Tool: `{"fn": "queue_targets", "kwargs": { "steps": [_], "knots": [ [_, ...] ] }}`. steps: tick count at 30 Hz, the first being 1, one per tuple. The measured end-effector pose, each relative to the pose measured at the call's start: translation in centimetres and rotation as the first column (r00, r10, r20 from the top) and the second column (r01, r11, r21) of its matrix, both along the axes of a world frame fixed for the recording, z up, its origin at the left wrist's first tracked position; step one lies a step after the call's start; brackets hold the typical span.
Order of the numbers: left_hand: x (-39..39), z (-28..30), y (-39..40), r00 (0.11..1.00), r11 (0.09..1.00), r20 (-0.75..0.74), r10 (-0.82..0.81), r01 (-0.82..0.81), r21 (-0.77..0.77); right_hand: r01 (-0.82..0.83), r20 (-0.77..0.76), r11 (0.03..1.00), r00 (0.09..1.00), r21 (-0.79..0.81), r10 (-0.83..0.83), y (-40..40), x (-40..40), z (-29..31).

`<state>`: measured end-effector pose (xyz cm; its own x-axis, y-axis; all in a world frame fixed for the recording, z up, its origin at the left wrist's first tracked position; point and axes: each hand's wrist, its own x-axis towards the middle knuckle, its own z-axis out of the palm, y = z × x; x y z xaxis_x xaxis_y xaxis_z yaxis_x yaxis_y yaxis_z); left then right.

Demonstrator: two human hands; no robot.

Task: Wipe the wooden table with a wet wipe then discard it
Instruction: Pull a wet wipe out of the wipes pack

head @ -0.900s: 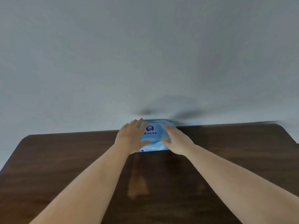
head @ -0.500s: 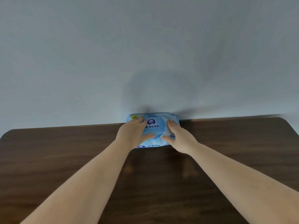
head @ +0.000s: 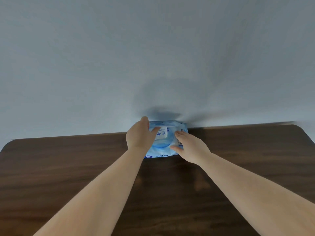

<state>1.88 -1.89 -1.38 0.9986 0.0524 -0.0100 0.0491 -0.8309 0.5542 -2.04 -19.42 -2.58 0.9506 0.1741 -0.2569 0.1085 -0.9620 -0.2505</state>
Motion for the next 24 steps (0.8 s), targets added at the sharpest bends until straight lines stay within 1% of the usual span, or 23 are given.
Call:
{"fn": "queue_targets", "kwargs": {
  "steps": [2,3,5,6,8,11,12,15,16,17,19,20,21,24],
  "knots": [
    [-0.5,-0.5,0.4,0.997,0.993,-0.057,-0.055,0.049,-0.104,-0.008,0.007,1.0,1.0,0.017,0.008,-0.1,0.0,0.3],
    [-0.6,-0.8,0.5,0.99,0.989,-0.091,-0.104,0.094,-0.111,-0.003,0.005,0.999,1.0,0.038,0.003,-0.2,0.1,0.4],
    [-1.0,-1.5,0.4,0.971,0.98,-0.128,-0.2,0.197,-0.035,0.007,-0.002,0.997,1.0,0.074,-0.007,-0.2,0.1,0.5],
    [-1.1,-1.9,0.2,0.972,0.978,-0.113,-0.207,0.21,0.014,0.009,-0.004,0.997,1.0,0.08,-0.009,-0.3,0.1,0.5],
    [-1.3,-2.1,-0.1,0.982,0.983,-0.061,-0.176,0.179,0.047,0.019,0.006,0.997,1.0,0.074,-0.02,-0.2,0.1,0.4],
    [-1.7,-1.9,0.0,0.989,0.989,-0.022,-0.147,0.147,0.028,0.024,0.075,0.997,0.997,0.079,-0.03,0.6,0.6,0.5],
    [-1.8,-1.8,0.2,0.992,0.991,-0.018,-0.128,0.128,0.031,-0.001,0.092,0.996,0.996,0.085,-0.007,1.1,0.8,0.5],
    [-2.2,-1.3,0.4,0.995,0.989,0.008,-0.1,0.098,0.113,-0.069,0.104,0.994,0.993,0.079,0.061,2.5,1.4,0.4],
    [-2.3,-1.1,0.3,0.998,0.994,0.011,-0.061,0.06,0.094,-0.064,0.106,0.995,0.993,0.078,0.055,2.9,1.6,0.3],
    [-2.3,-1.1,0.1,1.0,1.0,0.007,-0.008,0.008,0.029,-0.043,0.117,0.996,0.993,0.082,0.033,3.3,1.8,0.1],
    [-2.5,-1.1,0.4,0.995,0.983,-0.007,0.098,-0.098,-0.155,0.022,0.149,0.992,0.988,0.124,-0.04,4.0,2.2,-0.1],
    [-2.6,-1.1,0.8,0.991,0.967,-0.012,0.131,-0.13,-0.218,0.05,0.16,0.987,0.984,0.151,-0.074,4.3,2.4,-0.1],
    [-2.6,-1.2,1.3,0.989,0.958,-0.021,0.144,-0.145,-0.248,0.071,0.167,0.983,0.981,0.167,-0.099,4.6,2.6,-0.2],
    [-2.7,-1.3,2.4,0.992,0.958,-0.066,0.106,-0.12,-0.26,0.109,0.198,0.98,0.97,0.166,-0.141,5.3,3.1,-0.4]
  ]
}}
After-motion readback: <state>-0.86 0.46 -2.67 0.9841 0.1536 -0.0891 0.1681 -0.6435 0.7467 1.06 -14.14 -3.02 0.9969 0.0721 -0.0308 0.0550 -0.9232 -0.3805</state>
